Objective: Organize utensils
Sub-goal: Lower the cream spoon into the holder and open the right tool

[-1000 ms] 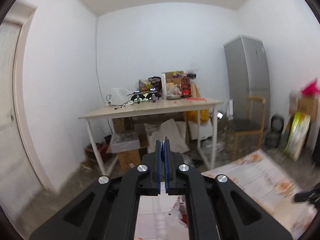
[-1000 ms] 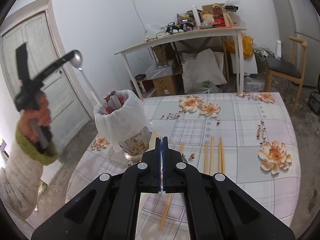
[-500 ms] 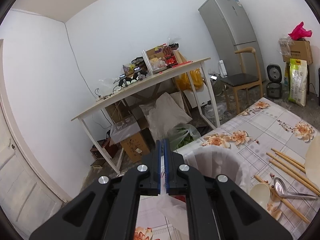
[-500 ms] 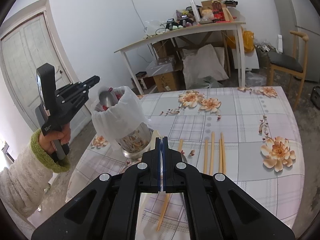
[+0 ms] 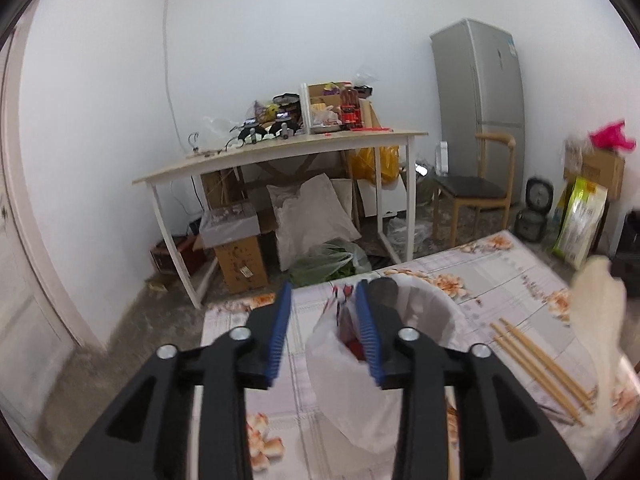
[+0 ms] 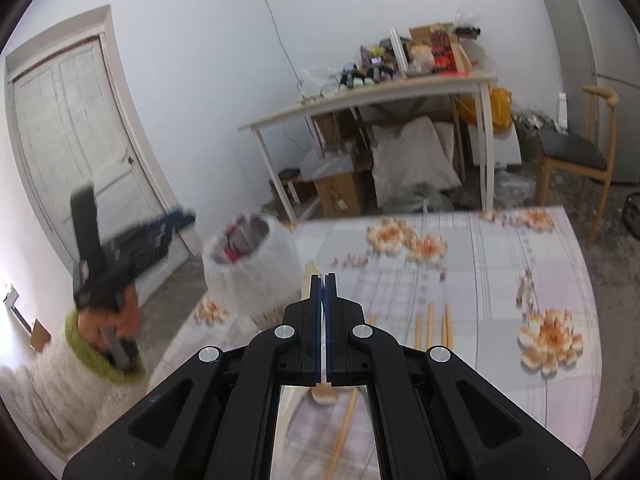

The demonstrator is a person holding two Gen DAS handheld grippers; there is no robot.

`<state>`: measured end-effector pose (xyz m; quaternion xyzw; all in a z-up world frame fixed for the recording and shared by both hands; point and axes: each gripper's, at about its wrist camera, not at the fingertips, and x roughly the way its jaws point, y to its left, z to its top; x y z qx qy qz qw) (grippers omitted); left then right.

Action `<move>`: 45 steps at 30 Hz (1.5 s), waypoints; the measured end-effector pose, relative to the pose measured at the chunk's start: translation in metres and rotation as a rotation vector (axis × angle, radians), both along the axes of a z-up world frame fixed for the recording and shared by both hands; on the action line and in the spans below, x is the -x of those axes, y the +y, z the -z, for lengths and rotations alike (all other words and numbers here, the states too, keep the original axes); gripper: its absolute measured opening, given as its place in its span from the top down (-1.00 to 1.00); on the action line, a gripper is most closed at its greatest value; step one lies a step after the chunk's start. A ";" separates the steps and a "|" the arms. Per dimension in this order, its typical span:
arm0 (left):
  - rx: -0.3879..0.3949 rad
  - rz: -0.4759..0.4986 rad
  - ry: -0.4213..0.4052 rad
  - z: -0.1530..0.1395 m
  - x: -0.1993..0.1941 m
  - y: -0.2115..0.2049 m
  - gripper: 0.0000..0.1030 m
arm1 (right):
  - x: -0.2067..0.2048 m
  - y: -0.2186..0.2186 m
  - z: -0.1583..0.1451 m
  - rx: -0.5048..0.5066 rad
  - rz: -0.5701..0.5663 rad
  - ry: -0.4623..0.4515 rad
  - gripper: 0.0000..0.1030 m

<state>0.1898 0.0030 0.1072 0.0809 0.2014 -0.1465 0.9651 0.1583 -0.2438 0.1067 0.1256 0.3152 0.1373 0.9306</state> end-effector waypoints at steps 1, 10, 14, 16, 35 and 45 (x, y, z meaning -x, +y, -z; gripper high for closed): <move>0.021 -0.004 0.004 0.000 0.007 0.005 0.21 | -0.003 0.001 -0.007 -0.005 0.000 -0.019 1.00; 0.182 -0.080 0.052 0.018 0.051 0.049 -0.18 | -0.052 0.029 -0.069 -0.050 -0.033 -0.226 1.00; 0.210 -0.099 0.071 0.027 0.061 0.064 -0.21 | -0.081 0.045 -0.080 -0.059 -0.054 -0.308 1.00; 0.214 -0.107 0.076 0.030 0.063 0.070 -0.21 | -0.093 0.051 -0.078 -0.065 -0.069 -0.335 1.00; 0.223 -0.131 0.105 0.052 0.048 0.099 -0.21 | -0.131 0.105 0.012 0.221 -0.160 -0.210 0.85; 0.222 -0.119 0.108 0.049 0.056 0.094 -0.25 | -0.117 0.081 0.003 0.123 -0.140 -0.141 0.28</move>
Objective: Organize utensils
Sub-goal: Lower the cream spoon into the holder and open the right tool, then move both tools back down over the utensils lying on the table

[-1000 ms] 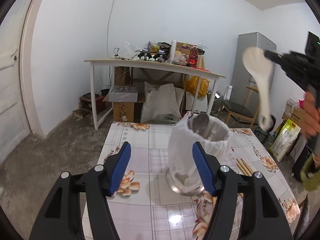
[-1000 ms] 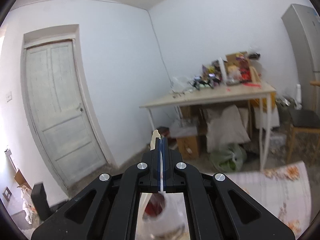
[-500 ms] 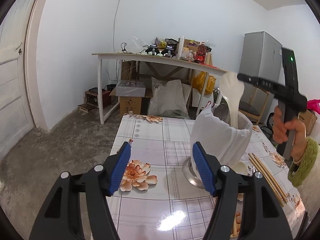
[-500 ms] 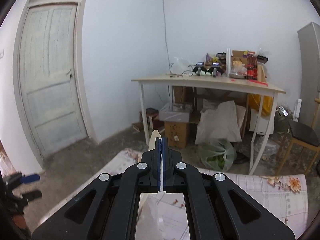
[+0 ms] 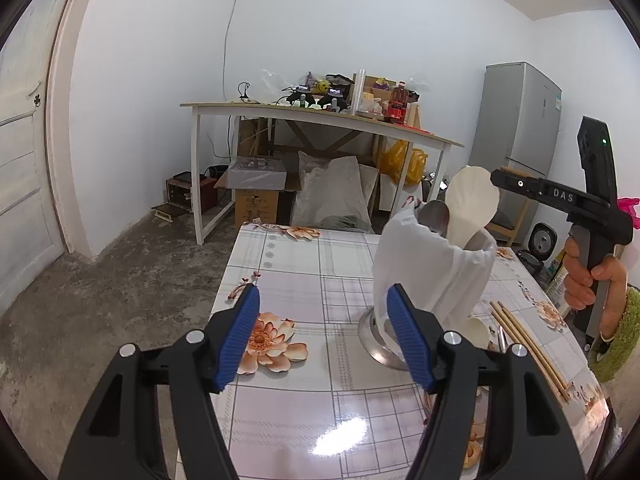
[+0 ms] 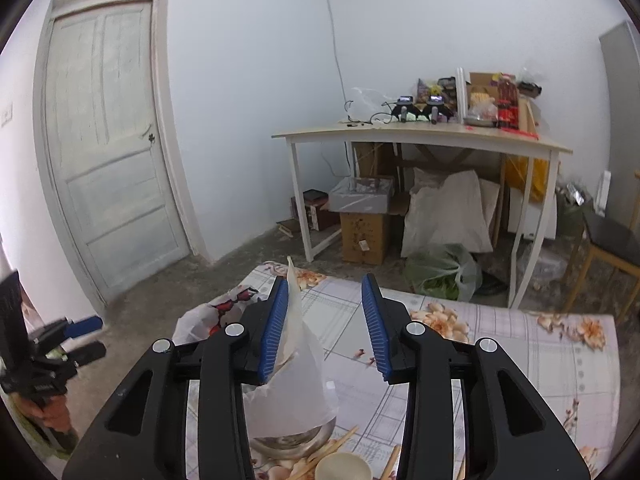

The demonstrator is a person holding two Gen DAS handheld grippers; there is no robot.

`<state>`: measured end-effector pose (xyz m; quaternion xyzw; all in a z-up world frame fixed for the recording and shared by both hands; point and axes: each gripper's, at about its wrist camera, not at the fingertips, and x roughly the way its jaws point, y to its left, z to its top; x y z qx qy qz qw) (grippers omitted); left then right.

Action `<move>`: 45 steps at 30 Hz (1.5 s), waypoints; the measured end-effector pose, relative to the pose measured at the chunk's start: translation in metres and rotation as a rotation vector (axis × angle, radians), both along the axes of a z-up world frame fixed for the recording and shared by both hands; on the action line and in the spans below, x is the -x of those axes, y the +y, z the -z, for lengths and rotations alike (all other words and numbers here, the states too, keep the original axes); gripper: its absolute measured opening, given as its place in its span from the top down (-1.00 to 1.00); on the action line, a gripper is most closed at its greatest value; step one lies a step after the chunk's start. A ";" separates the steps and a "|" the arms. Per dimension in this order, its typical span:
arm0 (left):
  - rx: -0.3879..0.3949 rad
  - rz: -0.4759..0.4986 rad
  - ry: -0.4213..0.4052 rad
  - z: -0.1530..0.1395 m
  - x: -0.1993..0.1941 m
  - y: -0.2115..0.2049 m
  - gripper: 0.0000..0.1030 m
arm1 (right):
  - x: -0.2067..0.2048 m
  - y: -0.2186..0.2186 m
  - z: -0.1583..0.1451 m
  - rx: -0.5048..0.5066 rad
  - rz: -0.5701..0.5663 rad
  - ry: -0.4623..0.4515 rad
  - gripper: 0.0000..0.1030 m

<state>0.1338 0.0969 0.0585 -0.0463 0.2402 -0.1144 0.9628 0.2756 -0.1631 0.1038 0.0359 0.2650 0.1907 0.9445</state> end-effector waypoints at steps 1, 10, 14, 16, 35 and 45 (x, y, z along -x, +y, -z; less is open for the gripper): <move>0.000 0.002 -0.003 -0.001 0.001 -0.001 -0.25 | -0.003 -0.001 -0.001 -0.012 0.002 0.007 0.28; 0.013 0.016 -0.025 -0.008 0.010 -0.001 -0.27 | -0.014 -0.008 -0.006 -0.125 0.007 0.095 0.27; 0.021 0.033 -0.021 -0.008 0.010 0.001 -0.29 | -0.001 -0.015 -0.007 -0.147 0.022 0.115 0.21; 0.027 0.050 -0.008 -0.006 0.009 0.002 -0.32 | 0.008 -0.022 -0.005 -0.142 0.051 0.131 0.06; -0.052 0.306 0.104 0.003 -0.008 -0.056 -0.50 | 0.097 -0.047 0.063 -0.164 0.388 0.358 -0.43; -0.025 0.339 0.107 0.007 0.011 -0.077 -0.52 | 0.117 -0.032 0.060 0.014 0.436 0.337 -0.79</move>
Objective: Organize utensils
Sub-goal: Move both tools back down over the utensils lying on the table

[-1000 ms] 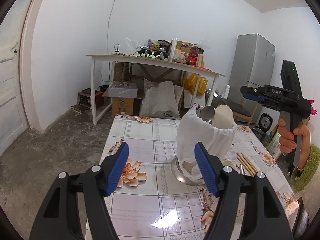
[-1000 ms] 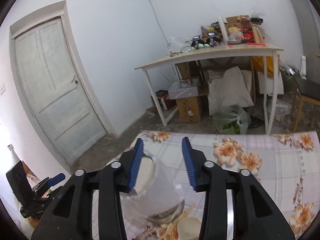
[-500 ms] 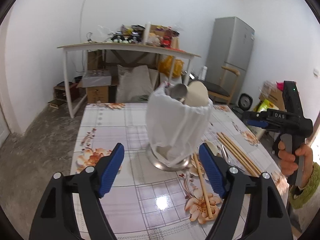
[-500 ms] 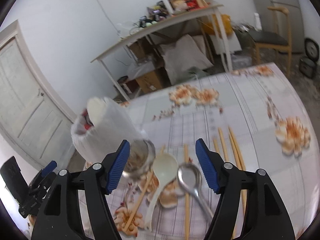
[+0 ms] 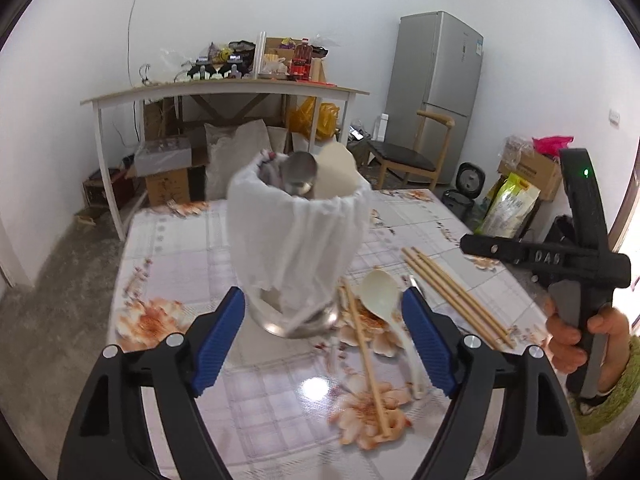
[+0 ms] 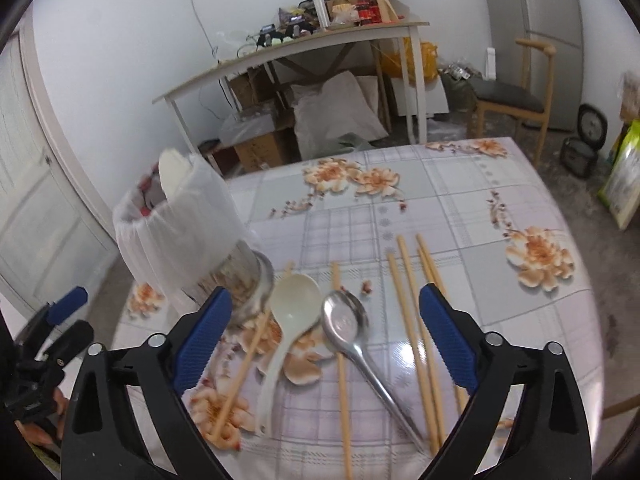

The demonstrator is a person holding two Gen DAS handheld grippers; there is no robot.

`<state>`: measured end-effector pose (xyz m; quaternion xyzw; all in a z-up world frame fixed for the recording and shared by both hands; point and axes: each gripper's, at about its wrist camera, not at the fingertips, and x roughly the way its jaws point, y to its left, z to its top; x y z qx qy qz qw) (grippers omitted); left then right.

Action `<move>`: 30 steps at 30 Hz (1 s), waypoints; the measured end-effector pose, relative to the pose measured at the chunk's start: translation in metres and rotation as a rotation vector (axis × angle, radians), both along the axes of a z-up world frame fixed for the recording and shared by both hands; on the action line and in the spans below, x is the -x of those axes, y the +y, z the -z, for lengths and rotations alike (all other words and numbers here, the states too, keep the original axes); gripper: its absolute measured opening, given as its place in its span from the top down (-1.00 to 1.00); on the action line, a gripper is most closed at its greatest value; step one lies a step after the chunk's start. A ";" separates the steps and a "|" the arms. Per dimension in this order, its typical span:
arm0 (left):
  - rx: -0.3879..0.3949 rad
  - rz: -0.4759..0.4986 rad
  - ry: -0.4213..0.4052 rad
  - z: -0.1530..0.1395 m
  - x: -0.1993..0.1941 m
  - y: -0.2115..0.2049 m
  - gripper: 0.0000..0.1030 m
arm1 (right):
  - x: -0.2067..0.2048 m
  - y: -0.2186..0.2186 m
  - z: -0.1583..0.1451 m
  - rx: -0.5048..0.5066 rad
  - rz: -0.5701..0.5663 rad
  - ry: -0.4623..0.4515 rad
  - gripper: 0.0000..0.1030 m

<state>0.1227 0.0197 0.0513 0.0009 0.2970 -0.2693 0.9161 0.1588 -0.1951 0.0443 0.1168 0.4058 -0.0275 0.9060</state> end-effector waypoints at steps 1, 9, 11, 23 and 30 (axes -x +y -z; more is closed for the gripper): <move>0.009 -0.002 0.008 0.001 0.001 0.000 -0.52 | 0.003 0.002 -0.001 0.023 -0.002 0.003 -0.81; 0.027 -0.033 0.035 0.009 0.019 -0.015 -0.81 | 0.025 0.001 -0.006 0.171 0.014 0.002 -0.85; 0.023 -0.042 0.027 0.009 0.022 -0.019 -0.89 | 0.028 -0.002 -0.006 0.202 0.017 0.013 -0.85; 0.065 -0.023 0.073 0.009 0.016 -0.045 -0.89 | 0.039 -0.049 -0.001 0.140 -0.057 -0.040 -0.85; 0.042 0.055 0.090 0.026 0.001 -0.074 -0.89 | 0.022 -0.062 0.017 0.004 -0.112 -0.030 -0.84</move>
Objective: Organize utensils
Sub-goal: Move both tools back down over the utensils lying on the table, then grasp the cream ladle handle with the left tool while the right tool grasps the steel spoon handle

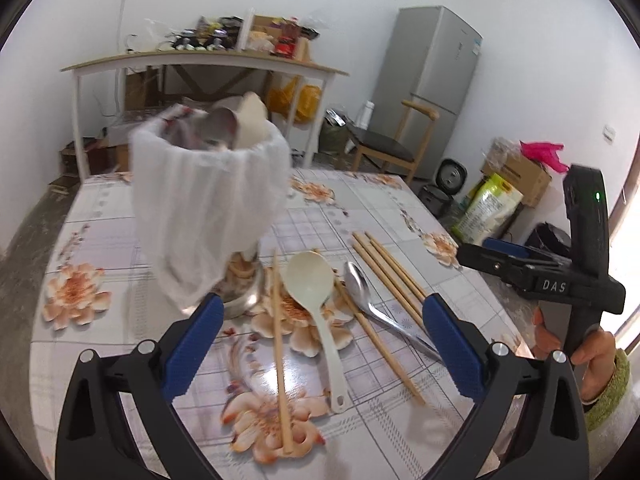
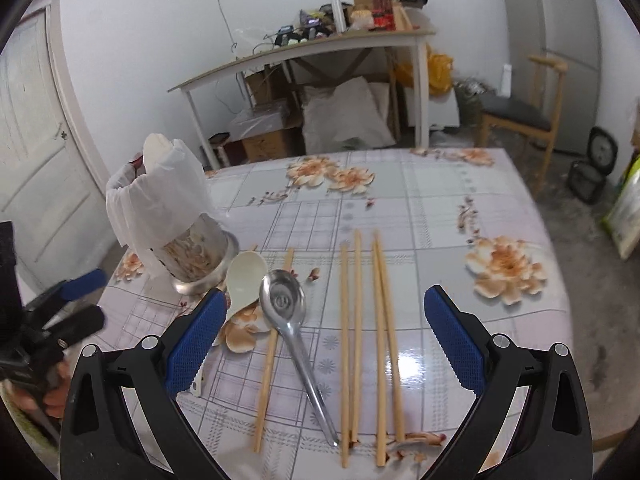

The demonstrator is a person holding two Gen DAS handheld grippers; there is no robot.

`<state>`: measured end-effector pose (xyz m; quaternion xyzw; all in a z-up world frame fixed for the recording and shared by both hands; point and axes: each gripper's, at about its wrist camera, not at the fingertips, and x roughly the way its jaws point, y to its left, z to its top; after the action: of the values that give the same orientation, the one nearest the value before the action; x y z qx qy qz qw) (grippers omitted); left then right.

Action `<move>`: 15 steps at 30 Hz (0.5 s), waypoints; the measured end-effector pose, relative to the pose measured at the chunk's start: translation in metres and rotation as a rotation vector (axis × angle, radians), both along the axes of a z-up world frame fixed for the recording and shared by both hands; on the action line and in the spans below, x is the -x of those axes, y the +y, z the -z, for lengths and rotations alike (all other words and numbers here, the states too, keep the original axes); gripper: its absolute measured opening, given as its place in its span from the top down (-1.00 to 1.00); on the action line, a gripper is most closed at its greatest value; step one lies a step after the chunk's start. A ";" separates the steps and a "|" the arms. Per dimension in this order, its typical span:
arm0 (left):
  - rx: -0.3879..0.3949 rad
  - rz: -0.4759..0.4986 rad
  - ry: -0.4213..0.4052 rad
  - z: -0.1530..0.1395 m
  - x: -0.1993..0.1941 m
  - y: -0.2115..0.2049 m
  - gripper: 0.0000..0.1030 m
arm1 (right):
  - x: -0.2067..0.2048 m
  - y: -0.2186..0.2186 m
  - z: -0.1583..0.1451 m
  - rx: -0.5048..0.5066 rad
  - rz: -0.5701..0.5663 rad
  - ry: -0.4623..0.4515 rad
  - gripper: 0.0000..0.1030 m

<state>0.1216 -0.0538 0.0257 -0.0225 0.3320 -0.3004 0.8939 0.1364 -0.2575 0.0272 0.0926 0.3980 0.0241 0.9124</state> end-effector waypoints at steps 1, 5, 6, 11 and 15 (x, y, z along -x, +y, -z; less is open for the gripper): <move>-0.019 0.004 0.000 0.003 -0.003 -0.005 -0.89 | 0.000 -0.001 0.001 -0.012 -0.008 0.000 -0.83; -0.128 0.030 -0.025 0.020 -0.009 -0.030 -0.89 | -0.004 -0.003 0.014 -0.062 -0.039 0.024 -0.57; -0.140 0.043 -0.026 0.024 -0.009 -0.034 -0.86 | -0.005 -0.003 0.018 -0.073 -0.043 0.033 -0.54; -0.245 0.117 -0.010 0.047 0.002 -0.056 -0.36 | -0.002 -0.002 0.032 -0.098 -0.045 0.073 -0.39; -0.327 0.122 0.028 0.063 0.005 -0.067 0.00 | 0.005 -0.002 0.035 -0.117 -0.044 0.087 -0.29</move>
<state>0.1166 -0.1213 -0.0376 0.1391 0.3896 -0.2957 0.8611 0.1315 -0.2599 -0.0081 0.1380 0.4372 0.0636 0.8864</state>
